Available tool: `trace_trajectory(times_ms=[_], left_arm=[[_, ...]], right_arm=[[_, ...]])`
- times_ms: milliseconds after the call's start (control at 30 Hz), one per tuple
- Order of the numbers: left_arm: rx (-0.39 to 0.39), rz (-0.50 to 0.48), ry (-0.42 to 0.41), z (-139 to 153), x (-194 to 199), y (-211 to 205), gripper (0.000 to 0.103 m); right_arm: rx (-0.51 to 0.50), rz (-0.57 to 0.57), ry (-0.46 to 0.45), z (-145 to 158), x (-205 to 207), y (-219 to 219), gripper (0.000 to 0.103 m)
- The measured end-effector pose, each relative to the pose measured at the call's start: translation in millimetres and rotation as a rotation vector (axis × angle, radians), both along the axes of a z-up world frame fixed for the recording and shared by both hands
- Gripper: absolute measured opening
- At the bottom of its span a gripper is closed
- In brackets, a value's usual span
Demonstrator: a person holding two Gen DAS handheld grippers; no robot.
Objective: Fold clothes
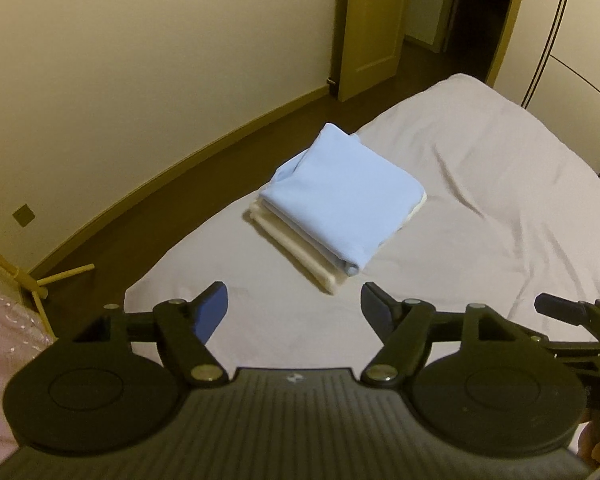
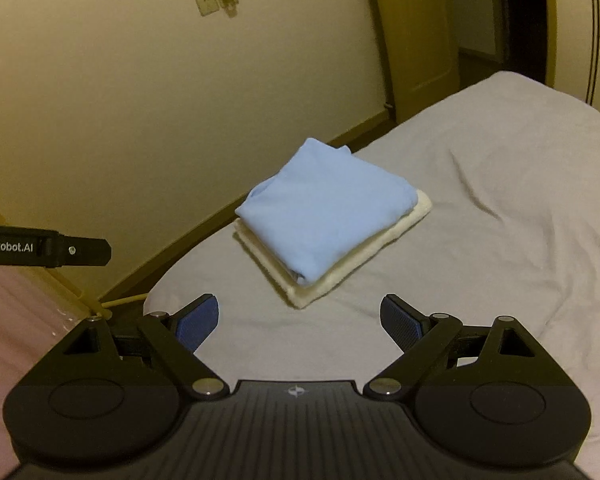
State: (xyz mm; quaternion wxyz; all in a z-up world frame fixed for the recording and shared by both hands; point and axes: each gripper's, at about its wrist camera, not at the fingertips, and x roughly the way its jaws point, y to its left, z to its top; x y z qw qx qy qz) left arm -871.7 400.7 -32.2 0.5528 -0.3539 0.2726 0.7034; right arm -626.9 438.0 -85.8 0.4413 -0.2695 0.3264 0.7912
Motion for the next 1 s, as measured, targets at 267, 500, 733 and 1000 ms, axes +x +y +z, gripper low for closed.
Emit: trace_trajectory(times_ms=[267,500,733,1000], left_arm=[[0.025,0.017,0.017,14.9,33.6,-28.3,0.075],[0.035,0.027,0.027,17.9,56.1,-34.5,0.078],[0.037,0.052,0.052,18.2,73.6,-42.7,0.089],[0.000,0.108,0.069,3.8,83.7,-48.6,0.099]], right_arm=[[0.020,0.001,0.019,11.8,24.6,-12.0,0.103],[0.033,0.016,0.035,15.1,37.7,-10.1,0.103],[0.034,0.028,0.034,14.2,47.2,-3.0,0.103],[0.021,0.055,0.023,9.8,53.4,2.3,0.103]])
